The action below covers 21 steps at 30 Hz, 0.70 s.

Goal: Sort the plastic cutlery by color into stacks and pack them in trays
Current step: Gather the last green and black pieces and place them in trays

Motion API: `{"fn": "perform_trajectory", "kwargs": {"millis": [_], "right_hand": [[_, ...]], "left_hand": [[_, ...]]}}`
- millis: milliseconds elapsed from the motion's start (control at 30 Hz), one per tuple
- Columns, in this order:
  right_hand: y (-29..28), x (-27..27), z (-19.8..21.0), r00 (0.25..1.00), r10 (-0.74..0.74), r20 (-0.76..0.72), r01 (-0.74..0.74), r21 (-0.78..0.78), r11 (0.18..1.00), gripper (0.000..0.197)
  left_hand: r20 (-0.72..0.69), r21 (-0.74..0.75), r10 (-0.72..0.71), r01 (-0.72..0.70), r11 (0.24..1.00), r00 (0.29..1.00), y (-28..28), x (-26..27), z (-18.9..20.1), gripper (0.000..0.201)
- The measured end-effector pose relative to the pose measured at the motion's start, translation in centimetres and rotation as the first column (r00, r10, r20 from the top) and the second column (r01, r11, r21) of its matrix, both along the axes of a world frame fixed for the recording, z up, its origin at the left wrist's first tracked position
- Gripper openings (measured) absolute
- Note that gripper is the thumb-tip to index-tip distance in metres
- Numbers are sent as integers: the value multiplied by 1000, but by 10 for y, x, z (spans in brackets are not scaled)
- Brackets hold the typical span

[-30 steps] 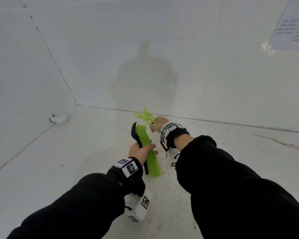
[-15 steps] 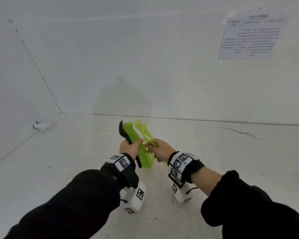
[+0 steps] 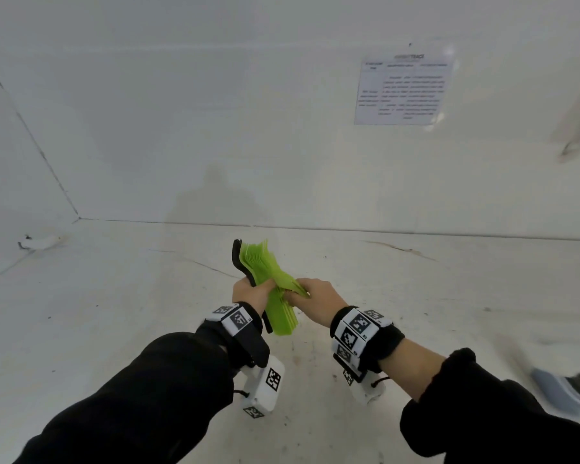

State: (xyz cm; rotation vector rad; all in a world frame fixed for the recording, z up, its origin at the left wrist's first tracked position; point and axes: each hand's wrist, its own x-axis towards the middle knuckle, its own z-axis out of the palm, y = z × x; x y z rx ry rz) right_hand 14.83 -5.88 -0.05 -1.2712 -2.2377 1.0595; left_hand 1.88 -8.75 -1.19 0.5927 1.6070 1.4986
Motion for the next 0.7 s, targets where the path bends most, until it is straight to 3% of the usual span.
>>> {"fn": "perform_trajectory", "kwargs": {"millis": [67, 133, 233, 500, 700], "right_hand": [[-1, 17, 3, 989, -76, -130, 65, -86, 994, 14], [0, 32, 5, 944, -198, -263, 139, -228, 964, 17], [3, 46, 7, 902, -289, -320, 164, -366, 916, 21], [-3, 68, -12, 949, -242, -202, 212, -159, 964, 26], [-16, 103, -9, 948, -258, -188, 237, -126, 963, 23]], "left_hand": [[9, 8, -3, 3, 1000, 1000, -2, 18, 1, 7], [23, 11, -26, 25, 1000, 999, -5, 36, 1, 8], [64, 18, -69, 68, 998, 996, -9, 63, 0, 10], [152, 68, -124, 114, 991, 981, -23, 122, -4, 14], [132, 44, -90, 85, 995, 987, -31, 149, -14, 24]]}}
